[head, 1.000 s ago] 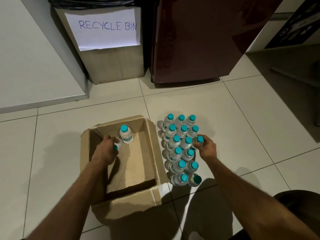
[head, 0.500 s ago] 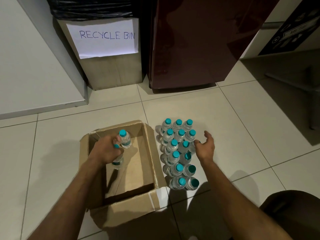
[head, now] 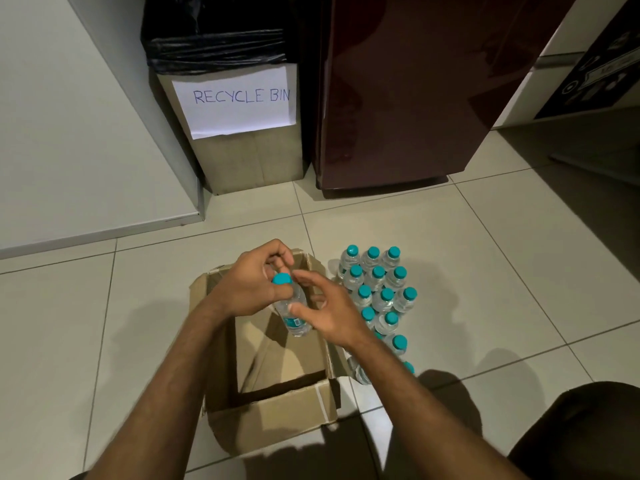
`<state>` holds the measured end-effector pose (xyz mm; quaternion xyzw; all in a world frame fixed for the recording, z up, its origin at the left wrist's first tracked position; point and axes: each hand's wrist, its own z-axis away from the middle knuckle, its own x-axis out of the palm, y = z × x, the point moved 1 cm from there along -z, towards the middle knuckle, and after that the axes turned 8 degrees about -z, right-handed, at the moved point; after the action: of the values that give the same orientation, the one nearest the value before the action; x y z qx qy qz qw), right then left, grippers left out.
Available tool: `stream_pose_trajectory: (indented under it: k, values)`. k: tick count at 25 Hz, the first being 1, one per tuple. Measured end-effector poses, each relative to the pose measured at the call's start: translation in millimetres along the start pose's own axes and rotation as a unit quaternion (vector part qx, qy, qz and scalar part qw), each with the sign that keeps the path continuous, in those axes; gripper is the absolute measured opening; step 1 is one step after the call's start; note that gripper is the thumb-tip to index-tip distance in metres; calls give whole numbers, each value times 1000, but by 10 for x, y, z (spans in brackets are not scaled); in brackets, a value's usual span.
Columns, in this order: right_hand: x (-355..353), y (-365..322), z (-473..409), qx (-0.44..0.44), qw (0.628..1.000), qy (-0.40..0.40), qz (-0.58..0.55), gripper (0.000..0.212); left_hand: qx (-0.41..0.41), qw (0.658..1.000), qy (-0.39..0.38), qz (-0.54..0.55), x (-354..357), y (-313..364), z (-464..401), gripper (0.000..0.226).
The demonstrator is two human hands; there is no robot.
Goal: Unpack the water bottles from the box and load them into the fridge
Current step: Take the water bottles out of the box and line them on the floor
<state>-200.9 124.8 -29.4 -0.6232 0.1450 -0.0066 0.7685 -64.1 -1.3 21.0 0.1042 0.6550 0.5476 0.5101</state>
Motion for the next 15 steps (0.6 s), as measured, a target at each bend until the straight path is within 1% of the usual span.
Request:
stream_pose_trajectory:
  k: [5,10,12,15]
  values:
    - [-44,-116,81,-17,1000,8,0,59,15,999,8,45,42,57,25,38]
    - [-232,-157,85,-17,999,37,3,49,42,993,9,107,156,120,-13,39]
    - [-387,-129,98,-7,996,83,-24,43,34,993,15,116,181,104,-48,38]
    - [-763,-49,155,10,975,214,-63,41,16,993,46,108,223,-77,-83,30]
